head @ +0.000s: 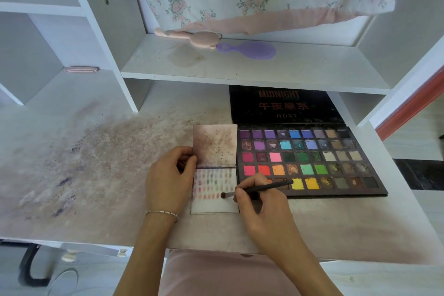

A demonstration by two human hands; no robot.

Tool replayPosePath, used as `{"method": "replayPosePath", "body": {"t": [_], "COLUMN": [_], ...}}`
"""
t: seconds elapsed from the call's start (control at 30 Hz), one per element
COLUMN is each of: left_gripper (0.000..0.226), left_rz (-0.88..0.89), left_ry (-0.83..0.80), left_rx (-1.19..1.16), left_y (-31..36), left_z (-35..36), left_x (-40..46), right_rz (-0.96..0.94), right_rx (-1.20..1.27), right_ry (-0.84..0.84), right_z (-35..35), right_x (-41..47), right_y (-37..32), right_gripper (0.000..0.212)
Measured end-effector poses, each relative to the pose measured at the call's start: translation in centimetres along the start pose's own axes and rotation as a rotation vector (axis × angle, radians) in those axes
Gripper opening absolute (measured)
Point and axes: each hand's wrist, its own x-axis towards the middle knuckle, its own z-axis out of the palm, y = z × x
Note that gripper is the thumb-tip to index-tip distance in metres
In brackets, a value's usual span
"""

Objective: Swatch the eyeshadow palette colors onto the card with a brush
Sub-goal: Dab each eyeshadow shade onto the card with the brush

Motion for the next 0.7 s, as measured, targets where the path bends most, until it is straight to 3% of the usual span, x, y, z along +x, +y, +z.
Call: {"method": "replayPosePath", "body": {"t": [0.47, 0.7], "left_gripper": [0.013, 0.013], "left_rz": [-0.015, -0.015], "left_ry": [-0.008, -0.011], "left_rx": [0.001, 0.0], "left_y": [0.04, 0.14], "left_z": [-0.04, -0.23], "left_x": [-0.04, -0.04], "right_rz": [-0.018, -0.076], "right_rx": [-0.009, 0.191], "right_ry": [0.009, 0.19], "right_z": [0.15, -0.32], "right_x": [0.14, 0.03], "right_y": [0.19, 0.09], "right_gripper": [0.026, 0.024]}}
